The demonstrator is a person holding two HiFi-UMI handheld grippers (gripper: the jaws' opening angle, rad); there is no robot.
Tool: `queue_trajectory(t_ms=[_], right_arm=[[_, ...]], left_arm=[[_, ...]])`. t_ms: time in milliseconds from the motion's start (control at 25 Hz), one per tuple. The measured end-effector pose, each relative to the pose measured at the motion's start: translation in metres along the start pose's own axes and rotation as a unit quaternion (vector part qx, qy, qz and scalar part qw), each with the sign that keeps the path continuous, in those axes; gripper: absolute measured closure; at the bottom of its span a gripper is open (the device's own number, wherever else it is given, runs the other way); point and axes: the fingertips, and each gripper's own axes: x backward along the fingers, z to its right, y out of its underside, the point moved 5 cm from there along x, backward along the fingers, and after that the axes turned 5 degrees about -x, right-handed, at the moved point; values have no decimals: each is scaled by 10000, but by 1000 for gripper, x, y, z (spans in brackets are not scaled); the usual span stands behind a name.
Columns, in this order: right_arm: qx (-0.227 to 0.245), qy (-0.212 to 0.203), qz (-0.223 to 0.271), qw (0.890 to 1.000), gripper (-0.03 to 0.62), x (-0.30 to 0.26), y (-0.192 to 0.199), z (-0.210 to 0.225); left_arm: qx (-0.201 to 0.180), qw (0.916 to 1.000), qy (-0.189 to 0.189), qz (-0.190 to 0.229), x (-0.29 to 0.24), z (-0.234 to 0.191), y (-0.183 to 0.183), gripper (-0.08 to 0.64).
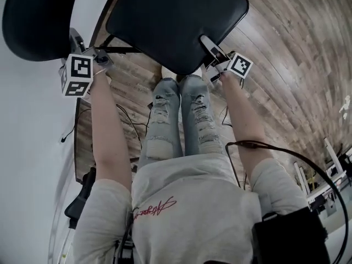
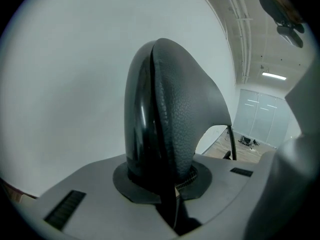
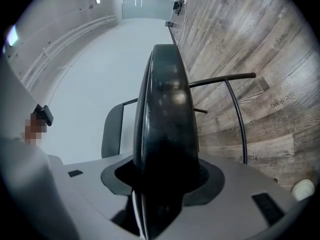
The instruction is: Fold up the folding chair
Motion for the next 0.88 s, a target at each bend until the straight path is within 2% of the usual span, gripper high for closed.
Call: queue_trajectory(t_ms=[280, 440, 600, 760, 880], right_arm=[[83, 743, -116, 9971, 360, -8, -5, -37], [71, 1090, -198, 9938, 374, -37, -1, -84], [63, 1356, -234, 9905, 388, -79, 10, -130], [78, 1382, -341, 9898, 421, -104, 18, -164], [16, 1121, -403, 9929, 450, -135, 20, -194]], left_arm=[[204, 9998, -28, 13, 7, -2, -4, 512], [238, 9996, 158, 82, 3, -6, -29, 517], [442, 9983, 373, -60, -14, -28, -53, 523], [317, 9980, 551, 48, -16, -28, -69, 528], [255, 9980, 559, 133, -19, -28, -83, 528]])
